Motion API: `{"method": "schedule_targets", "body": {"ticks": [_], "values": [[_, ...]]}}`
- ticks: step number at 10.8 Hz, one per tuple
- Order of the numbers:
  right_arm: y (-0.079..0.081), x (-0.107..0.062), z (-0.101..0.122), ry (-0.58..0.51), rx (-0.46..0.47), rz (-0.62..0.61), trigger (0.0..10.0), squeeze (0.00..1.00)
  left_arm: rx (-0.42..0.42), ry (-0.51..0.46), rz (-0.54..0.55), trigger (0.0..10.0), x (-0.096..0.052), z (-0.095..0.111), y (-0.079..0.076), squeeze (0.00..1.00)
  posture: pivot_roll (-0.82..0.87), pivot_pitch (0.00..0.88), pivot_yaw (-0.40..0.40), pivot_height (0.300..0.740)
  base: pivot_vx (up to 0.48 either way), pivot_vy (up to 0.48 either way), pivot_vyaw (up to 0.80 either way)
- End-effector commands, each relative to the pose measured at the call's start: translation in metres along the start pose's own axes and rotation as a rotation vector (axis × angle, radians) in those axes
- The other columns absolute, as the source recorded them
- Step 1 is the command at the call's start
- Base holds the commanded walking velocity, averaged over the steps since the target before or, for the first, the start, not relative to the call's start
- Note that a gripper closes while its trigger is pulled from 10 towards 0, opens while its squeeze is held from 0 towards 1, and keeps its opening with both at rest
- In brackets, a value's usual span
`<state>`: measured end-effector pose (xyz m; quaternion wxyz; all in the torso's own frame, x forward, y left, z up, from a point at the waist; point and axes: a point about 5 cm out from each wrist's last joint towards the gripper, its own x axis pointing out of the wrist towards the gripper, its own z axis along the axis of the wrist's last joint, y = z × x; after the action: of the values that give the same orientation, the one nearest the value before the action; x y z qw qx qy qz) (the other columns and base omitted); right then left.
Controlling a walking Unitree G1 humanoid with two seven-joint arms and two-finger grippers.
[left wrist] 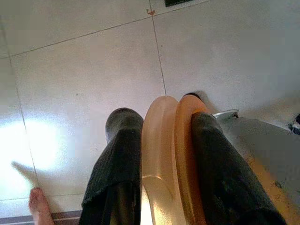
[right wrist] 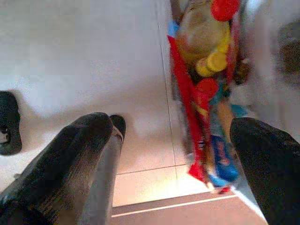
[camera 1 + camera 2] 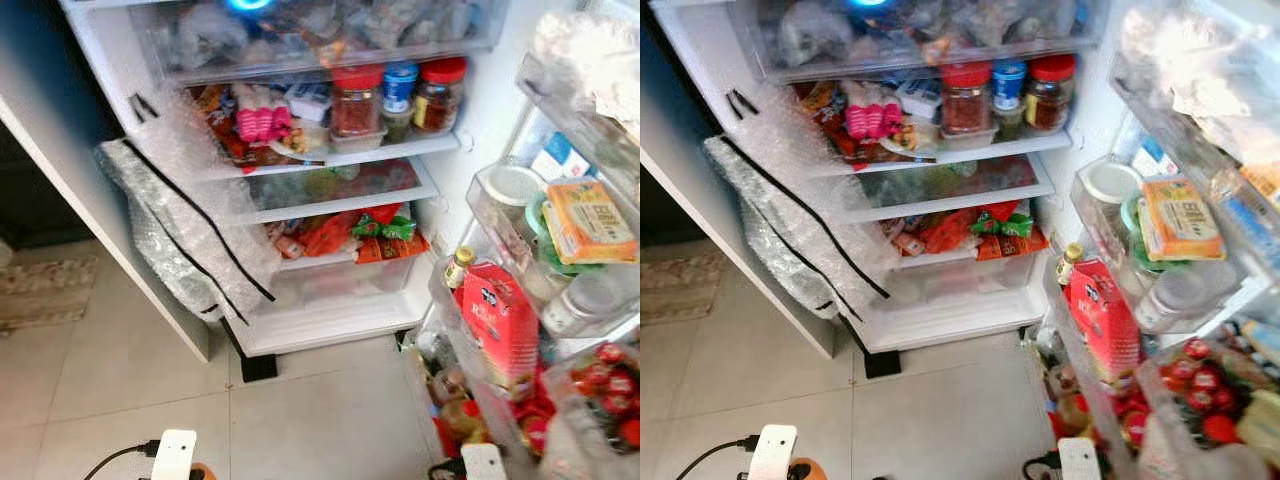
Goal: Restocking fridge
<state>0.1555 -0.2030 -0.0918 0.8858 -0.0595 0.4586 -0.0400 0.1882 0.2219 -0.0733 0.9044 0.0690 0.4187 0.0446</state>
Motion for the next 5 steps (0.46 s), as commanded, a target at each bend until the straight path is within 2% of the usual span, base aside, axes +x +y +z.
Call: {"method": "schedule_targets", "body": {"ticks": [1,2,5], "values": [[0.002,-0.001,-0.005,0.020,0.007,0.008,10.0,0.00,0.000,0.023,-0.042,10.0,-0.001,-0.006,-0.011,0.00,0.03,0.143,-0.008,0.740,0.000,0.000,0.00],[0.002,-0.001,-0.006,0.021,0.008,0.012,10.0,0.00,-0.002,-0.009,-0.044,10.0,0.001,0.002,-0.013,0.00,0.03,0.143,-0.009,0.740,0.000,0.000,0.00],[0.004,-0.002,-0.009,0.036,-0.002,0.034,10.0,0.00,-0.065,-0.337,-0.116,10.0,0.006,0.083,-0.016,0.00,0.04,0.142,-0.009,0.740,0.000,0.000,0.00]]}}
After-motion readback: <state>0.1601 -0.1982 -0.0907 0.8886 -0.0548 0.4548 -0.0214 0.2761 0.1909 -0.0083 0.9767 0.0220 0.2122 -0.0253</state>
